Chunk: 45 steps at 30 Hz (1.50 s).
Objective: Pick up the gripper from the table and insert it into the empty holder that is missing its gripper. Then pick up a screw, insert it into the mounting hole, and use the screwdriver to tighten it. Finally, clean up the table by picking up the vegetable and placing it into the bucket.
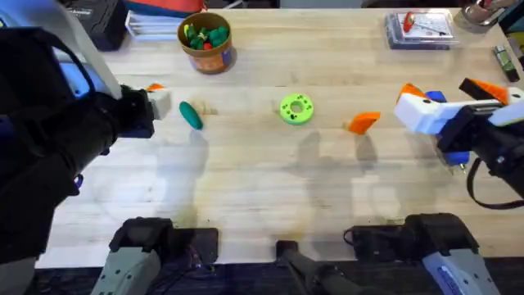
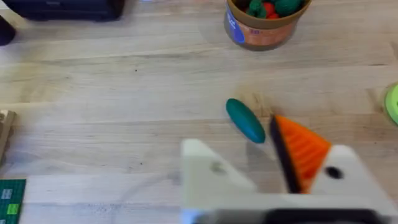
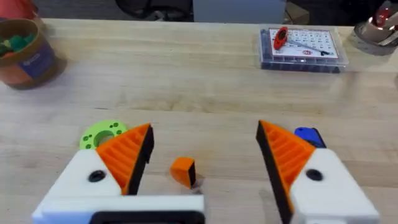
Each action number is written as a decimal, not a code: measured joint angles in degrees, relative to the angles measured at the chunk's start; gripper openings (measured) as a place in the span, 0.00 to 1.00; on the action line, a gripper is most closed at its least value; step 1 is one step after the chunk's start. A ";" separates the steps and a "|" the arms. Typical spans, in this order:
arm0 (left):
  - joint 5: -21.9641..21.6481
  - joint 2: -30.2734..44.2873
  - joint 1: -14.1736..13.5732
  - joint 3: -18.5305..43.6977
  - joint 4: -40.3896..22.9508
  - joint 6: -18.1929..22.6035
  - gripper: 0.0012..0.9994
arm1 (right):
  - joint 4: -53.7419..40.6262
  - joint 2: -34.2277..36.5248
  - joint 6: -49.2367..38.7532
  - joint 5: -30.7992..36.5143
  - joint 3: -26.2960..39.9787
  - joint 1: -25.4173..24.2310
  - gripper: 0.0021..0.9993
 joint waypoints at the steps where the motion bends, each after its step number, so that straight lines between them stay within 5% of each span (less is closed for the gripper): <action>1: 0.00 -0.07 0.00 0.00 0.07 0.02 0.19 | 0.00 0.00 0.00 0.00 0.00 0.00 0.99; 2: -0.05 -0.14 0.00 0.00 0.10 0.49 0.10 | 0.00 0.01 -0.02 0.02 0.00 0.00 0.99; 3: -0.04 -0.22 0.00 0.00 0.19 0.65 0.18 | 0.00 0.00 0.00 0.02 0.00 -0.01 0.99; 7: 1.53 -0.22 0.00 0.00 0.86 0.57 0.82 | 0.00 0.00 0.00 0.00 0.00 0.00 0.99; 9: 4.65 -0.21 0.00 0.00 3.11 0.39 0.97 | 0.00 0.00 -0.01 0.01 0.00 -0.01 0.99; 14: 18.17 -0.22 0.00 0.05 11.88 -0.17 0.99 | 0.00 0.00 0.00 0.02 0.00 0.00 0.99; 17: 23.74 -0.22 -0.02 0.28 10.51 -0.15 0.99 | 0.00 0.00 -0.02 0.02 0.00 0.00 0.99; 22: 27.50 -0.21 -0.02 0.28 2.86 -0.34 0.99 | 0.00 0.01 0.00 0.01 0.00 0.00 0.99; 28: 30.79 -0.94 -0.71 -0.52 6.48 -0.16 0.99 | 0.00 0.00 -0.01 0.01 0.00 0.00 0.99; 35: 35.64 -13.57 -5.57 -14.41 23.53 1.20 0.99 | 0.00 0.00 -0.02 0.02 0.00 -0.01 0.99; 45: 39.18 -30.16 -9.51 -34.04 35.63 -0.12 0.99 | 0.00 0.00 0.00 0.02 0.00 0.00 0.99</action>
